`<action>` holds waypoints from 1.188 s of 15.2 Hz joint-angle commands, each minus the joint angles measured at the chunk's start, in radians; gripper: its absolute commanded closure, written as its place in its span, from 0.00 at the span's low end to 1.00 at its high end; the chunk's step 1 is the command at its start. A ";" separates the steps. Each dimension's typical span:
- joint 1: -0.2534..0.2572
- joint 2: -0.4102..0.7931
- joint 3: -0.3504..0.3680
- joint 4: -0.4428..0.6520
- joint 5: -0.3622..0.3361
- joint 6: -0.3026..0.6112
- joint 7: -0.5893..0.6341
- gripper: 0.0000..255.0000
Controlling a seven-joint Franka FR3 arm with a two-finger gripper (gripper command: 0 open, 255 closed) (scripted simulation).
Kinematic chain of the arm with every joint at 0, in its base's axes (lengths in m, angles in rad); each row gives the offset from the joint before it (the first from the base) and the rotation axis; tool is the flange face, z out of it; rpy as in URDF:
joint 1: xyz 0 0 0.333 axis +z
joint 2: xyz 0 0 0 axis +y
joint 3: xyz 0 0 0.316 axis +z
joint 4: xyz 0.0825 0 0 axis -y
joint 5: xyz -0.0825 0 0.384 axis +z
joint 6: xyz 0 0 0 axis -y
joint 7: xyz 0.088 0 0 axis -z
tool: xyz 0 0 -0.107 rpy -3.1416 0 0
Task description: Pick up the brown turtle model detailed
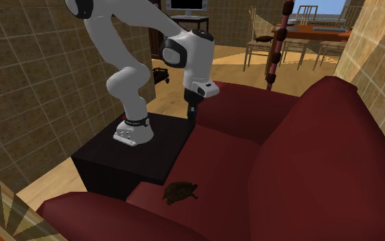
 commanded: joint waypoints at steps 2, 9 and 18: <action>-0.006 0.103 -0.049 0.009 -0.022 0.080 -0.087 0.00; -0.012 0.395 -0.136 0.086 -0.006 0.261 -0.297 0.00; -0.075 0.761 -0.133 0.251 0.104 0.419 -0.547 0.00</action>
